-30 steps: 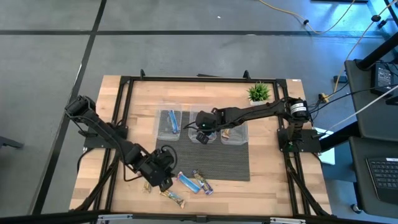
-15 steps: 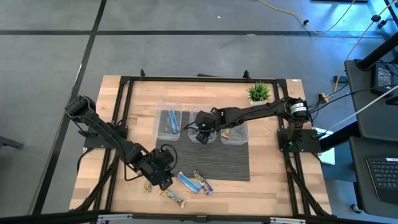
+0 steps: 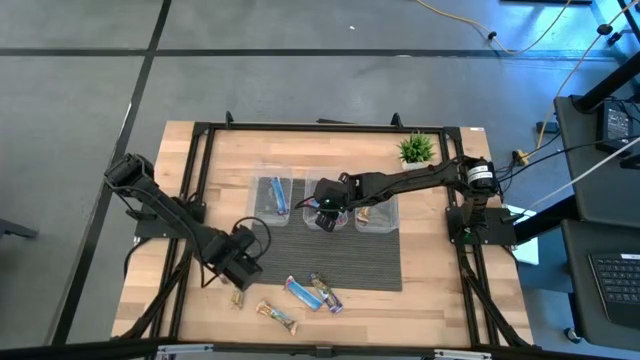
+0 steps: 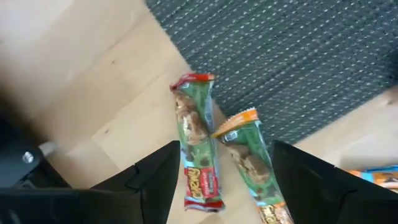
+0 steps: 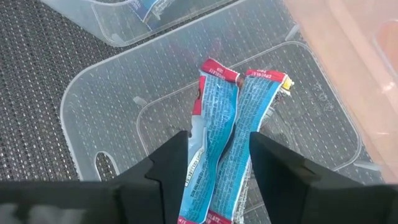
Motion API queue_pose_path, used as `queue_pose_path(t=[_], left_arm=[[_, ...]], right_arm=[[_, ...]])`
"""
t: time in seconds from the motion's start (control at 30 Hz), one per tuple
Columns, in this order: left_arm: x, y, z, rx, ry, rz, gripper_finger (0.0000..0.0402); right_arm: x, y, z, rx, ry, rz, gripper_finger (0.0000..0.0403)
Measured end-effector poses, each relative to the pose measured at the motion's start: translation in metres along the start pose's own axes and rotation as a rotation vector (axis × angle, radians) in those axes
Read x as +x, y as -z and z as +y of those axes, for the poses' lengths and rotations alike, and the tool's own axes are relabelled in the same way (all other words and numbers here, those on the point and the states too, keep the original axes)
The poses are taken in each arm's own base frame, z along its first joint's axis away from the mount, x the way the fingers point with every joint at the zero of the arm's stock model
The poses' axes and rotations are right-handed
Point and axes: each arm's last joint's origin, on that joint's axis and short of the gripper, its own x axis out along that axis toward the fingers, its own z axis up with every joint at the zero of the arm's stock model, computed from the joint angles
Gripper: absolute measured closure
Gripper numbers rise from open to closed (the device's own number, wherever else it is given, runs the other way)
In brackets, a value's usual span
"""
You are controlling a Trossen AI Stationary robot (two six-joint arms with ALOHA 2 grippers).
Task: Pick and place Granola Bars by type
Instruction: Put the red granola bar into the middle transparent bin
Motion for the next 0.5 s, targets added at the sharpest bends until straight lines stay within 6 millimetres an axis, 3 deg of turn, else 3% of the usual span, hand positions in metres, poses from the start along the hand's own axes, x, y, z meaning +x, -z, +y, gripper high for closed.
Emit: queue_pose_path(t=[0.5], left_arm=[[0.056,0.023,0.022,-0.049,0.000,0.070,0.0159]], right_arm=[[0.000,0.000,0.000,0.001,-0.001,0.000,0.0228]])
